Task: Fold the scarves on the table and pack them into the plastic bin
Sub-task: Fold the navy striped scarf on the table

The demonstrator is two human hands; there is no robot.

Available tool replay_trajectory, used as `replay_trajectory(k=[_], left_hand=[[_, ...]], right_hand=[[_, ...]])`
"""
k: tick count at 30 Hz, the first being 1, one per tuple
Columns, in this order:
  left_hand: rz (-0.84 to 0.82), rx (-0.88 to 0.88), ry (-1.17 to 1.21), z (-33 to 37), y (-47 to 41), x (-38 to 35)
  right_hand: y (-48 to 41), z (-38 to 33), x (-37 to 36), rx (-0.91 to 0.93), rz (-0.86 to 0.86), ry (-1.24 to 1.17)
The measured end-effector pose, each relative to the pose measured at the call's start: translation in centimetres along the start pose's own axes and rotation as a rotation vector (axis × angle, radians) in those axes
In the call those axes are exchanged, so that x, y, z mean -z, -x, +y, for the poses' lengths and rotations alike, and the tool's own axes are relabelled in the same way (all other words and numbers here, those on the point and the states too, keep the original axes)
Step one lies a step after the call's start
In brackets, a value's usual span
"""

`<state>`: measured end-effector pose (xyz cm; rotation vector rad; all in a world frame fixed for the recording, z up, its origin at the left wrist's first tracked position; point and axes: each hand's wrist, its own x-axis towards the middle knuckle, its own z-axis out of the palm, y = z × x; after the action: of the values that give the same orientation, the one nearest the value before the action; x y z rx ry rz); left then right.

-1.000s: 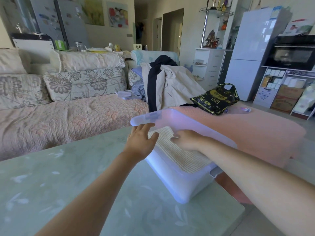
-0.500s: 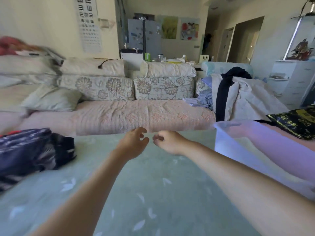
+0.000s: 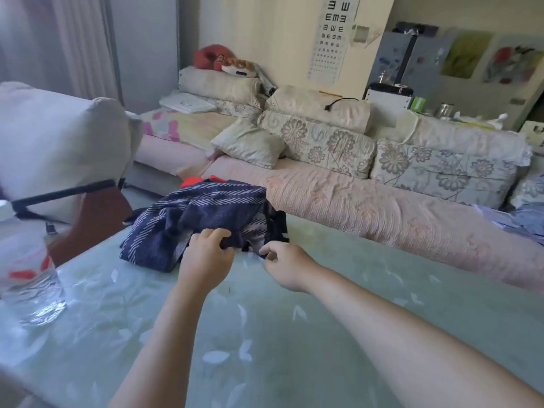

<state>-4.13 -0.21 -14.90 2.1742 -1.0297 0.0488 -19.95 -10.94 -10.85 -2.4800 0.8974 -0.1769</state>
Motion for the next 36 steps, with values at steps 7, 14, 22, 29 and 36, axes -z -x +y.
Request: replay_trajectory(k=[7, 14, 22, 29, 36], left_hand=[[0.027, 0.194, -0.043, -10.2, -3.3, -1.0], [0.034, 0.256, -0.012, -13.6, -3.0, -3.5], [0.231, 0.204, 0.019, -10.3, -3.6, -2.3], [0.251, -0.027, -0.041, -6.6, -2.8, -1.4], [0.025, -0.158, -0.200, -0.8, 1.3, -1.3]], right_hand=[[-10.9, -4.4, -6.2, 0.168, 0.069, 0.205], [-19.1, -6.6, -10.3, 0.196, 0.234, 0.632], [-19.6, -5.5, -9.4, 0.213, 0.266, 0.190], [-12.4, -3.5, -4.4, 0.223, 0.399, -0.130], [-0.3, 0.5, 1.6, 0.285, 0.292, 0.242]])
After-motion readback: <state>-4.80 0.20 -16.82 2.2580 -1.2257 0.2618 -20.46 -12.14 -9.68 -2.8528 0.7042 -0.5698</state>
